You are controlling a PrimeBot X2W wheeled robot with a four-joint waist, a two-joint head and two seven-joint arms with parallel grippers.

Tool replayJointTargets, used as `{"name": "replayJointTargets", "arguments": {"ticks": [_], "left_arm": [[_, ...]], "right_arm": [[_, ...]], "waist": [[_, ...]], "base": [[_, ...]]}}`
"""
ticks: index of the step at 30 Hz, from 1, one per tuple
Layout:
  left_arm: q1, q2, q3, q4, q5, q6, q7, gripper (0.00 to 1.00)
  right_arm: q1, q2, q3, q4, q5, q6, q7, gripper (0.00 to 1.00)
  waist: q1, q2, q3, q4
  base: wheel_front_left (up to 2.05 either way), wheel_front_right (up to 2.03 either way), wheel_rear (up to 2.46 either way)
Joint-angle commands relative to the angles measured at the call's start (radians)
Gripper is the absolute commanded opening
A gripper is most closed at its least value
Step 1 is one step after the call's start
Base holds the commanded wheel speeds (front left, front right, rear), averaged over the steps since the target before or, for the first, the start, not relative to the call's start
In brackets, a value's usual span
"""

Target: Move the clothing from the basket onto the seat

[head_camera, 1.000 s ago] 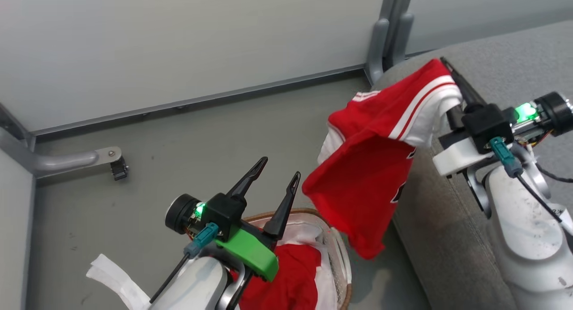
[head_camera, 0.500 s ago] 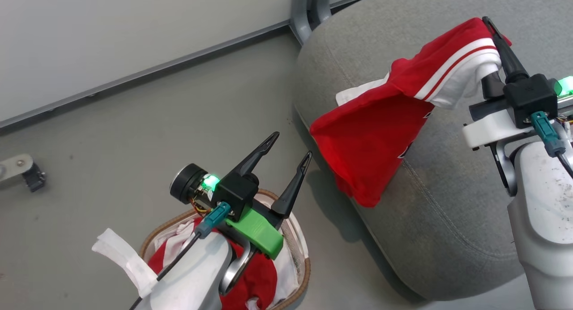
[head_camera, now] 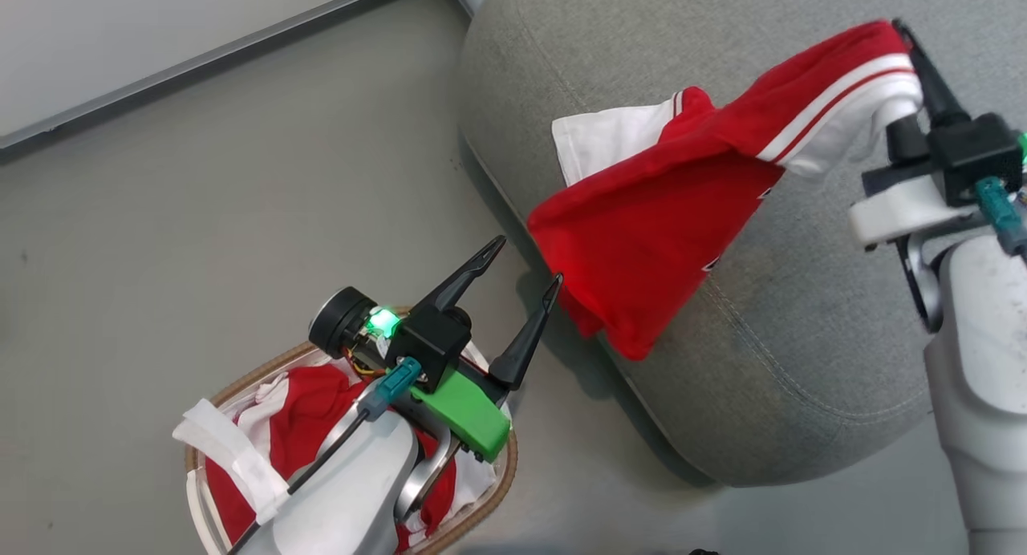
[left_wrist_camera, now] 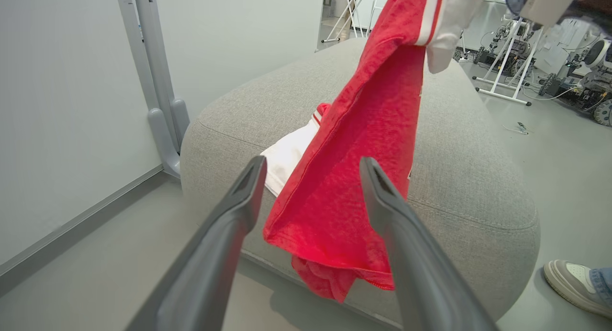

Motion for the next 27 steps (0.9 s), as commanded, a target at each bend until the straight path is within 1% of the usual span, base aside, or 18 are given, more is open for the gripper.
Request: {"name": "replayJointTargets", "arguments": {"ticks": [1,5,8,10,12,15,17,19,23,25,27], "left_arm": [[-0.014,0.005,0.004,0.002,0.004,-0.002,0.0,1.0],[-0.011,0.006,0.003,0.003,0.007,-0.003,0.0,1.0],[-0.011,0.002,0.001,0.002,0.009,-0.004,0.0,1.0],[-0.013,-0.005,-0.005,0.0,0.011,-0.005,0.0,1.0],[-0.014,-0.009,-0.007,-0.002,0.011,-0.005,0.0,1.0],[-0.013,-0.018,-0.009,-0.007,0.01,-0.006,0.0,1.0],[-0.009,-0.023,-0.01,-0.011,0.011,-0.007,0.0,1.0],[-0.009,-0.027,-0.009,-0.014,0.014,-0.006,0.0,1.0],[-0.019,-0.038,-0.013,-0.02,0.019,-0.007,0.0,1.0],[-0.027,-0.04,-0.011,-0.023,0.021,-0.006,0.0,1.0],[-0.035,-0.042,-0.009,-0.026,0.024,-0.007,0.0,1.0]], "right_arm": [[-0.034,-0.01,-0.006,0.006,-0.005,-0.002,-0.002,0.0],[-0.131,-0.05,-0.026,0.057,-0.017,-0.002,-0.002,0.0],[-0.237,-0.102,-0.039,0.107,-0.032,-0.002,-0.002,0.0],[-0.306,-0.139,-0.067,0.14,-0.021,-0.002,-0.002,0.0],[-0.38,-0.185,-0.085,0.184,-0.01,-0.002,-0.002,0.0],[-0.48,-0.272,-0.097,0.217,-0.042,-0.002,0.001,0.0],[-0.546,-0.307,-0.124,0.233,-0.037,-0.002,0.019,0.0],[-0.589,-0.333,-0.137,0.251,-0.04,-0.002,0.037,0.0],[-0.616,-0.364,-0.118,0.306,-0.058,-0.002,0.071,0.0],[-0.605,-0.368,-0.11,0.337,-0.059,-0.002,0.074,0.0],[-0.58,-0.357,-0.109,0.372,-0.064,-0.002,0.072,0.0]], "waist": [[-0.0001,-0.0001,0.008,0.026],[-0.0001,-0.0001,0.014,0.07],[-0.0001,-0.0001,0.021,0.11],[-0.0001,-0.0001,0.023,0.142],[-0.0001,-0.0001,0.025,0.172],[-0.0001,-0.0001,0.03,0.216],[-0.0001,-0.0001,0.036,0.24],[-0.0001,-0.0001,0.046,0.261],[-0.0001,-0.0001,0.072,0.296],[-0.0001,-0.0001,0.091,0.309],[-0.0001,-0.0001,0.112,0.321]], "base": [[0.0,0.0,0.0],[0.0,0.0,0.0],[0.0,0.0,0.0],[0.0,0.0,0.0],[0.0,0.0,0.0],[0.0,0.0,0.0],[0.0,0.0,0.0],[0.0,0.0,0.0],[0.0,0.0,0.0],[0.0,0.0,0.0],[0.0,0.0,0.0]]}}
